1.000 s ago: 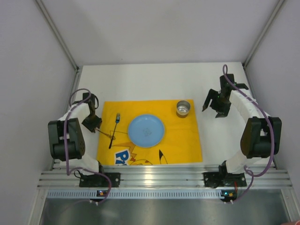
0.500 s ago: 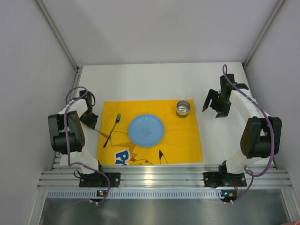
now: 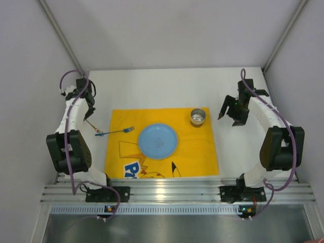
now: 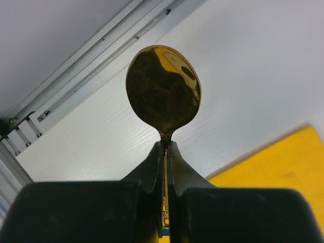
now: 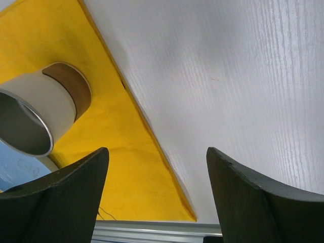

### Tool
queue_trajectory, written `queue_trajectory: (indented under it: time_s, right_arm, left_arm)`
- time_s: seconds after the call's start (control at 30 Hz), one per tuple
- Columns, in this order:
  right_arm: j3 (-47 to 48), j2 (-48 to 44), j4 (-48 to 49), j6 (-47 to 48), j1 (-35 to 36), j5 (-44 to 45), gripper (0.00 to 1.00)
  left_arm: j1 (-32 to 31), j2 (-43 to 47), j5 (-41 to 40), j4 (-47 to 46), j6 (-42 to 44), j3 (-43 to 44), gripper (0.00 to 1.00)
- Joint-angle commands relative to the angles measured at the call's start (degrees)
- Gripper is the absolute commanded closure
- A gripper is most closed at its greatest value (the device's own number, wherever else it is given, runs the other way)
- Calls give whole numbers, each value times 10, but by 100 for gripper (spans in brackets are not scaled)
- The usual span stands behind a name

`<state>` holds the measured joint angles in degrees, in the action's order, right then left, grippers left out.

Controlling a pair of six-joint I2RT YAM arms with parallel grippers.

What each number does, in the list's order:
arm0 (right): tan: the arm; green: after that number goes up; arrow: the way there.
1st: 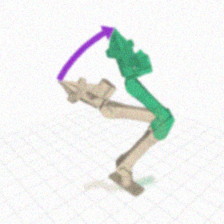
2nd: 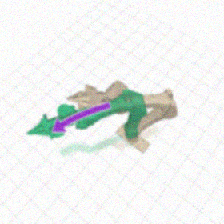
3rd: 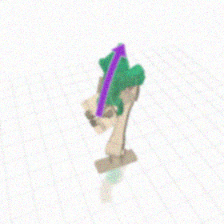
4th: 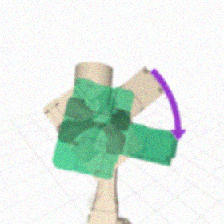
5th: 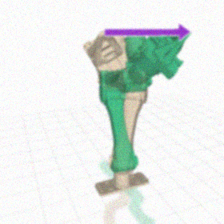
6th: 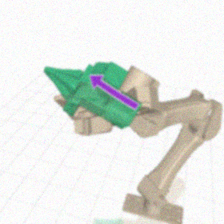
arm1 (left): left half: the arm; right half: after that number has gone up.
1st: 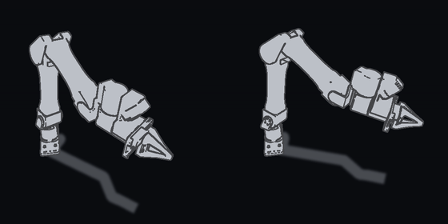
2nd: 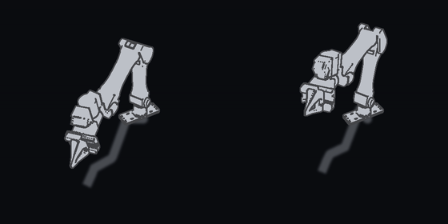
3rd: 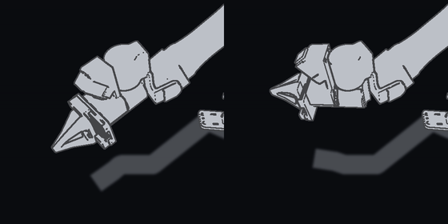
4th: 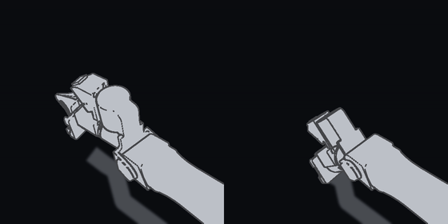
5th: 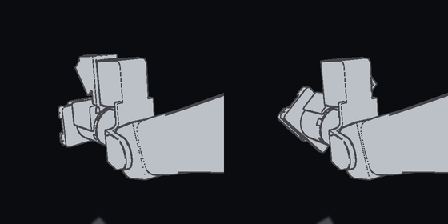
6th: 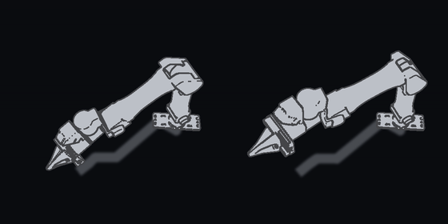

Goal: Set the dinner table for one person

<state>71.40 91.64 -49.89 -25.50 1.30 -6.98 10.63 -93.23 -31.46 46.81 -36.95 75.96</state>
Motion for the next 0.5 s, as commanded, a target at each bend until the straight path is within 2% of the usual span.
queue_trajectory:
  time_s: [0.0,0.13,0.2,0.3,0.4,0.47]
  right_arm:
    - [23,-17,8,4,-7,-6,22]
    - [13,-28,9,4,-8,-1,22]
    - [5,-35,11,4,-7,0,22]
    - [-5,-44,13,4,-8,1,22]
    - [-19,-57,15,5,-8,2,22]
    - [-27,-66,15,7,-7,1,22]
  left_arm:
    - [-21,39,13,18,39,-19,100]
    - [-63,92,112,-22,64,-78,100]
    - [-104,112,138,-20,60,-99,100]
    - [-150,132,134,11,29,-125,100]
    - [-163,155,95,24,8,-147,100]
    - [-176,153,-22,75,-7,-124,100]
